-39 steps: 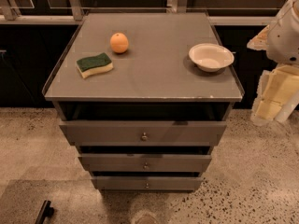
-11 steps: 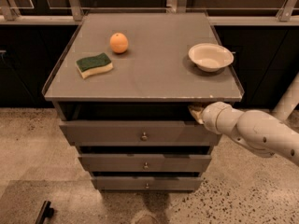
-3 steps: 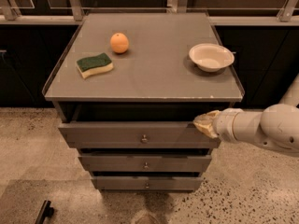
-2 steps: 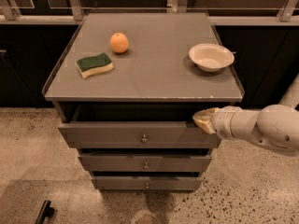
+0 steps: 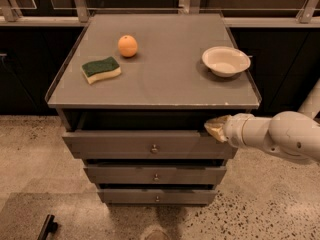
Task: Open top drawer
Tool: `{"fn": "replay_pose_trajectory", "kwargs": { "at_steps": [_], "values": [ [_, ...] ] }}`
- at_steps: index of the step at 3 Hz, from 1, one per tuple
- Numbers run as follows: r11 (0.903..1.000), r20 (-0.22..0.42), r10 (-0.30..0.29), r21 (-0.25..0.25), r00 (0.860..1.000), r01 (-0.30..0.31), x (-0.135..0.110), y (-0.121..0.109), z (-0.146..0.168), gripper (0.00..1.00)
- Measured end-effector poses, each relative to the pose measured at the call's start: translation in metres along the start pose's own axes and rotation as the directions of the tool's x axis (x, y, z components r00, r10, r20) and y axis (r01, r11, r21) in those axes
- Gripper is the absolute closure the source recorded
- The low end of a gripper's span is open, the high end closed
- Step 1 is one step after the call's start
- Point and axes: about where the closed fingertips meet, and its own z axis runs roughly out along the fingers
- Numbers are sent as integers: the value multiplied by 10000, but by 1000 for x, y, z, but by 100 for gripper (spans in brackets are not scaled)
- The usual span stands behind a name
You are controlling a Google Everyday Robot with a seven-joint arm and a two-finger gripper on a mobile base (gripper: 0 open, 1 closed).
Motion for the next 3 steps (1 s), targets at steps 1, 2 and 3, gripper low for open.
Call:
{"fn": "replay_pose_trajectory", "kwargs": {
  "at_steps": [1,2,3],
  "values": [
    [9999,-169,-97,-70,9998,96,3,2,11,100],
    [9996,-472,-277,-46,9985,275,6,0,21,100],
    [9979,-815,-610,154,9948,624,6,-9,30,100]
  ]
}}
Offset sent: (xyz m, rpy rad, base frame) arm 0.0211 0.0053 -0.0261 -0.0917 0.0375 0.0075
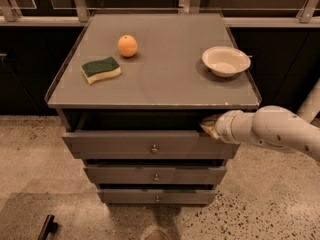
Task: Open top drawer
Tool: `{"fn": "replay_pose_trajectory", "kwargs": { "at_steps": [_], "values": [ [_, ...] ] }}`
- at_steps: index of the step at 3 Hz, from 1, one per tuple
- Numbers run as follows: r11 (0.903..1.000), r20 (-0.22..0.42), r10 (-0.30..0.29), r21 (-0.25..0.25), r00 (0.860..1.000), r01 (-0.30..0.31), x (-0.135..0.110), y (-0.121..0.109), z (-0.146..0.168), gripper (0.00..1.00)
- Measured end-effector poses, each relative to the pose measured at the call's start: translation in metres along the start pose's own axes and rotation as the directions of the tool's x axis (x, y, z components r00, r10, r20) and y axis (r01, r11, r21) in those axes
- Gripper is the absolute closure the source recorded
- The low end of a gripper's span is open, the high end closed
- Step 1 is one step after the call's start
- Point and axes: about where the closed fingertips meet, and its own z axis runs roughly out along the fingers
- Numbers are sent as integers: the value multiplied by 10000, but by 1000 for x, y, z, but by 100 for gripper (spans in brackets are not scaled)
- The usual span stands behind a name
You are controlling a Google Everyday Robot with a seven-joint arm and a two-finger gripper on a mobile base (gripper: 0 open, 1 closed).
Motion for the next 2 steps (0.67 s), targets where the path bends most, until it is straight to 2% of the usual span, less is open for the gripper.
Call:
{"fn": "replay_pose_trajectory", "kwargs": {
  "at_steps": [1,2],
  "values": [
    [10000,-21,-21,-13,10000,21,0,0,1,100],
    [9970,-163,-453,-639,9988,442,5,7,5,100]
  ]
}}
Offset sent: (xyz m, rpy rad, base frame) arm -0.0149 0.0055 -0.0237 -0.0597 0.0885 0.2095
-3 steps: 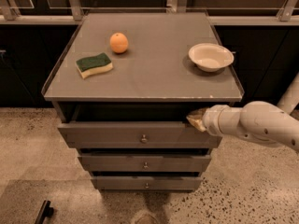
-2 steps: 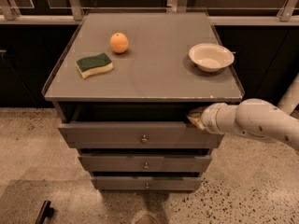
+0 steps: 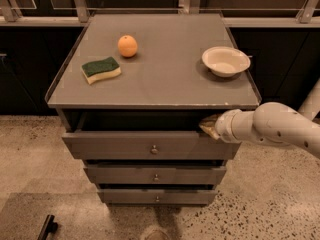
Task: Open top drawer
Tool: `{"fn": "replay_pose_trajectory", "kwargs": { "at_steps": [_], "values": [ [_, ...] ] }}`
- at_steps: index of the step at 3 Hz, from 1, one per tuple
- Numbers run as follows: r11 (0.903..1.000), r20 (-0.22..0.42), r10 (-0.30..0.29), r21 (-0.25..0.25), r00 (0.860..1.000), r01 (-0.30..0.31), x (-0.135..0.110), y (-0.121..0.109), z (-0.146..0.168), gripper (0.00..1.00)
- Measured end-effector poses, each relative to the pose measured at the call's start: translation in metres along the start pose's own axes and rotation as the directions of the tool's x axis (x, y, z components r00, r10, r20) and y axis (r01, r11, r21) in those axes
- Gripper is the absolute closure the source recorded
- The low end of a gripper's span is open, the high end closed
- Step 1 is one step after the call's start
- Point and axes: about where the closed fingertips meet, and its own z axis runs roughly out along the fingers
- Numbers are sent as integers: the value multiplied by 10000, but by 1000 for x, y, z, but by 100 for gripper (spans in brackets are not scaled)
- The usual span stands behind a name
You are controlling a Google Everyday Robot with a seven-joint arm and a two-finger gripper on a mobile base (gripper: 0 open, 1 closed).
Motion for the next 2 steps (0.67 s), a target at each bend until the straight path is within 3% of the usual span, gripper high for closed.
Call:
{"fn": "replay_pose_trajectory", "kwargs": {
  "at_steps": [1,2],
  "values": [
    [10000,-1,-2,-5,10000,2,-1,-1,-1,100],
    [9994,-42,-137,-331,9999,136,0,5,-1,100]
  ]
}}
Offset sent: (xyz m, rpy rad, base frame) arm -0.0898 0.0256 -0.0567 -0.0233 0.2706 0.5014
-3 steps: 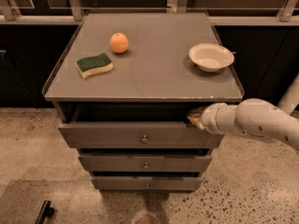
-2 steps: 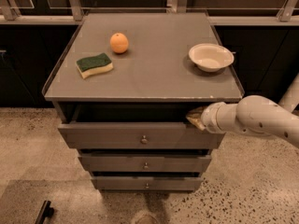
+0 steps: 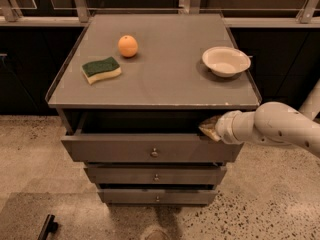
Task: Open top drawer
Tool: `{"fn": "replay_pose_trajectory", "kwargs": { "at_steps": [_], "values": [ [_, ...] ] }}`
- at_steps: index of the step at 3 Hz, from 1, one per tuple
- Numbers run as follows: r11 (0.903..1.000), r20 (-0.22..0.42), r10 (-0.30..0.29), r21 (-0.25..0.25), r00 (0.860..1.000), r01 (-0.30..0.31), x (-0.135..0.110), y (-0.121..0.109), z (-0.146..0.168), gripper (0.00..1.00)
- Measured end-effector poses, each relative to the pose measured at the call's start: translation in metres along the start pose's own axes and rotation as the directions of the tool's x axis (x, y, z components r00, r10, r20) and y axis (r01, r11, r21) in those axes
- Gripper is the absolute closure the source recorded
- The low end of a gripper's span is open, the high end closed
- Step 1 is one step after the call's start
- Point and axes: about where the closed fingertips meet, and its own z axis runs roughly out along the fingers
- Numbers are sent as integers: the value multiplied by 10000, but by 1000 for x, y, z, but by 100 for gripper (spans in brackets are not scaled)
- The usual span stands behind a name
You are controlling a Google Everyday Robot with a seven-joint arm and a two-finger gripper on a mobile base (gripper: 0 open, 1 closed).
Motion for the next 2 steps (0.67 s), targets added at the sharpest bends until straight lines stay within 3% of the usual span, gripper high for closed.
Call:
{"fn": "replay_pose_trajectory", "kwargs": {
  "at_steps": [1,2],
  "values": [
    [9989,-20,-154,-445,9999,153,3,10,0,100],
    [9989,-20,-154,-445,9999,153,1,9,-2,100]
  ]
}}
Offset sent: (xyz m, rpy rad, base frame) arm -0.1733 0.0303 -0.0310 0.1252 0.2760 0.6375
